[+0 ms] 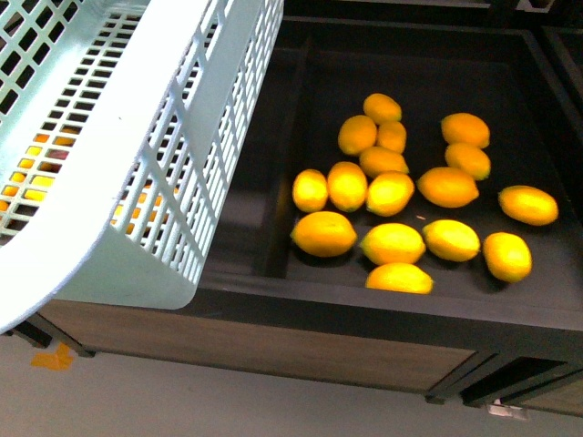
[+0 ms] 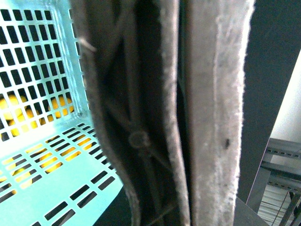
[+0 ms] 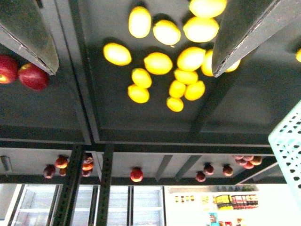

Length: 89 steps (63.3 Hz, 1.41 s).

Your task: Pick lemon and mango into basket

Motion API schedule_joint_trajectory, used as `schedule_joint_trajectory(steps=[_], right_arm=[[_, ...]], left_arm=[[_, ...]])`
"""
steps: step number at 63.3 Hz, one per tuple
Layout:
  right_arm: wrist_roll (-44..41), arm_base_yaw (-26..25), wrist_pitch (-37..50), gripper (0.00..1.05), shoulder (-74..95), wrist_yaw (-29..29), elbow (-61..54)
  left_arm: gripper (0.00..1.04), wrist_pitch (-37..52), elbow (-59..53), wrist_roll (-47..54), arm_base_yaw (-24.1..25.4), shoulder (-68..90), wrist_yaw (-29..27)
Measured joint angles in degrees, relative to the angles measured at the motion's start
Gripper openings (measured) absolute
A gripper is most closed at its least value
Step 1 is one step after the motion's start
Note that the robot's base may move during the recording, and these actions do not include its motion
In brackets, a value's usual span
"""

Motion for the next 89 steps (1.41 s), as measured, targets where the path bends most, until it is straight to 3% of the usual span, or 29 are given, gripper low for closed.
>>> schedule_joint_trajectory(steps=[31,34,40,45,53,65,89], right_arm=[[0.0,0.0,0.0,0.96,0.0,-0.3,0.0],[0.0,0.0,0.0,0.96,0.0,-0.2,0.0],[0.0,0.0,0.0,0.96,0.0,-0.2,0.0],[0.0,0.0,0.0,0.96,0.0,-0.2,0.0],[0.0,0.0,0.0,0.96,0.0,-0.2,0.0],[0.0,0.0,0.0,0.96,0.0,0.0,0.0],[0.0,0.0,0.0,0.96,0.0,0.0,0.0]], left_arm=[[0.17,-0.4,0.1,0.5,0.4,0.1,-0.5],[0.17,-9.1,4.2,4.6,-0.1,1.6,-2.3],[0.17,-21.9,11.8,23.1,-2.6,6.1,-3.3],[0.17,-23.5,15.0,36.7,-4.7,10.6,-1.0],[0.17,-22.1,20.5,44.4,-6.2,18.6,2.2],[0.17,-19.2,30.3,47.0,-8.2,30.3,15.2],[0.17,-19.2,33.1,48.2,-12.0,35.0,26.6]])
